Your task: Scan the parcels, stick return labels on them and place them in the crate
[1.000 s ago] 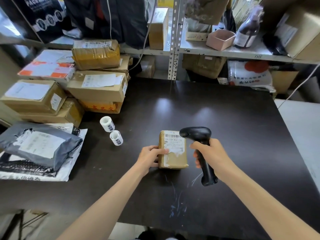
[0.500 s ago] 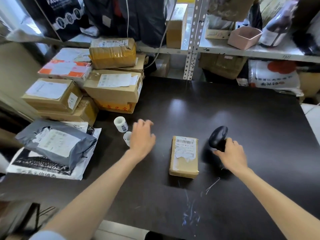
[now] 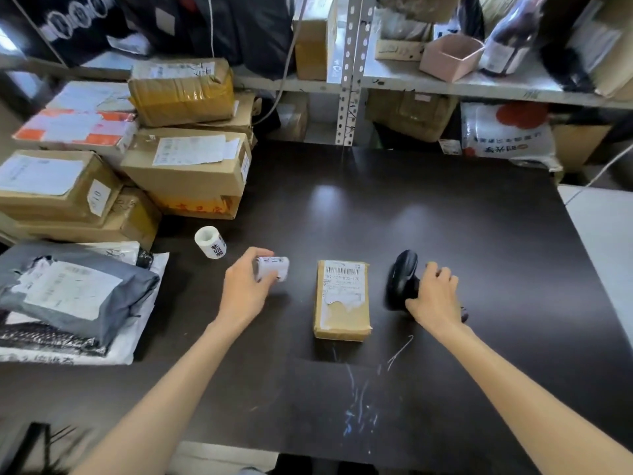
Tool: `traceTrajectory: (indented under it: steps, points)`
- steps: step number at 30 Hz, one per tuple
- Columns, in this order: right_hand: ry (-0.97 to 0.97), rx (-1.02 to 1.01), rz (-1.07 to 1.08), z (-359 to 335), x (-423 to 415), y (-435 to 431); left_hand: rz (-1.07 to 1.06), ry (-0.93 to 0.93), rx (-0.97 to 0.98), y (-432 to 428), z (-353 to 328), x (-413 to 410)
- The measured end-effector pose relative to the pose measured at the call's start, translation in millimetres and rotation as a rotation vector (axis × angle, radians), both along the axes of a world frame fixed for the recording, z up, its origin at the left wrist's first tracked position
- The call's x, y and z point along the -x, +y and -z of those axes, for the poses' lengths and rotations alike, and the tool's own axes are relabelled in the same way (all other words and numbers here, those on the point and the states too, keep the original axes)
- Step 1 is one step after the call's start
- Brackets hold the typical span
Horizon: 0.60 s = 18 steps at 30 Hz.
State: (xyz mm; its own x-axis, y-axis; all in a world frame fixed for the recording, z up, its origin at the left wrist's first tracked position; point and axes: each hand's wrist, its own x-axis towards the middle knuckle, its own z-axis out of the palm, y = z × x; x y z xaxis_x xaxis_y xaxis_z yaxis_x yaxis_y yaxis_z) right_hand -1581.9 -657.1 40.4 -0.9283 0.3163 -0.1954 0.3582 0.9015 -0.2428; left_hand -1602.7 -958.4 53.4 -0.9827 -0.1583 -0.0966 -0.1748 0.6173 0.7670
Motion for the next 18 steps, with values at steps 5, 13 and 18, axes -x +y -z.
traceTrajectory:
  steps: [5,13,18]
  points:
    - [0.319,0.663,-0.2,-53,-36,-69,0.098,0.014,-0.517,42,-36,-35]
    - [0.321,0.892,-0.258,-83,-45,-83,0.213,-0.067,-0.639,55,-48,-52]
    - [0.364,0.808,-0.357,-86,-45,-77,0.257,-0.06,-0.597,53,-49,-54]
